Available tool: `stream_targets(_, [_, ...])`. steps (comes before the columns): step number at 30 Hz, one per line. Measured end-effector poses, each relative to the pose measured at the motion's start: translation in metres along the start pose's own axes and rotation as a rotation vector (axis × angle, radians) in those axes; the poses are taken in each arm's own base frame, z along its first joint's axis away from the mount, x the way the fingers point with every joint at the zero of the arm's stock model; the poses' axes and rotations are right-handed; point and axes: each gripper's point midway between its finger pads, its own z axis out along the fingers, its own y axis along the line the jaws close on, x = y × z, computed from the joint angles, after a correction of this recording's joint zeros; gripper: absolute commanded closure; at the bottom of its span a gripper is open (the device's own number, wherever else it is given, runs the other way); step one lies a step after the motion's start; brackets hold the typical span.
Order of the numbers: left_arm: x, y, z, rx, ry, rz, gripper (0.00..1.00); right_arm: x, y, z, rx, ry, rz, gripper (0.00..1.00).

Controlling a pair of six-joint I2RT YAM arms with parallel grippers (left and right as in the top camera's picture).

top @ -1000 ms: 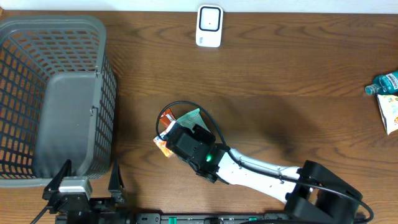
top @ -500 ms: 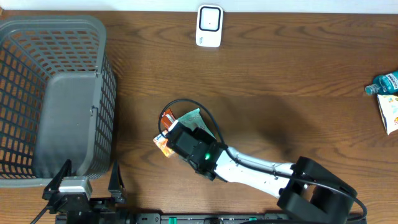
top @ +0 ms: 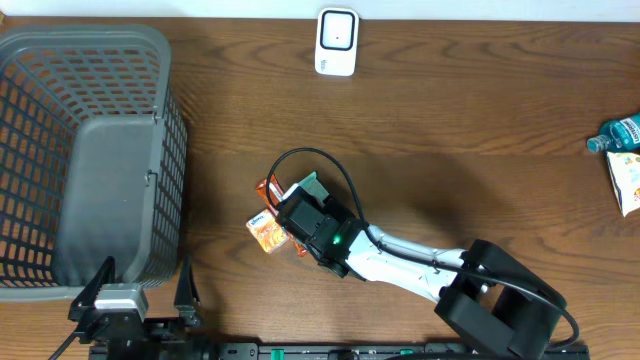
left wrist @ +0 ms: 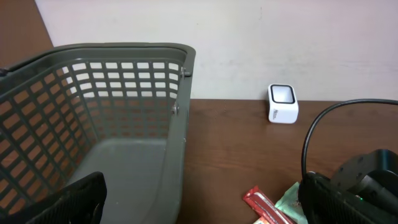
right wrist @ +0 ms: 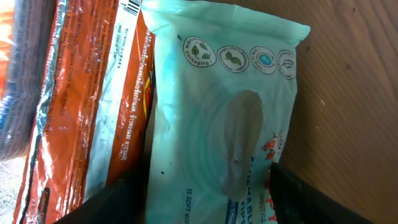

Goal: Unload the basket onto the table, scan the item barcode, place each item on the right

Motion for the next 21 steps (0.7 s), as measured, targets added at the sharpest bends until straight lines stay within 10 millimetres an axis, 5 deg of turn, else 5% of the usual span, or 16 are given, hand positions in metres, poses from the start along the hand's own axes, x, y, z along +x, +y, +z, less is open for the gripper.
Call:
stream_targets(8, [0.000, 0.000, 0.000, 0.000, 0.000, 0.000, 0.02, 0.000, -0.002, 0.003, 0.016, 0.005, -0.013, 0.37])
stream_targets(16, [0.000, 0.000, 0.000, 0.000, 0.000, 0.000, 0.02, -0.009, -0.012, 0.021, 0.088, 0.018, -0.035, 0.99])
stream_targets(21, [0.000, 0.000, 0.000, 0.000, 0.000, 0.000, 0.02, 0.001, -0.016, 0.011, 0.078, 0.123, -0.042, 0.99])
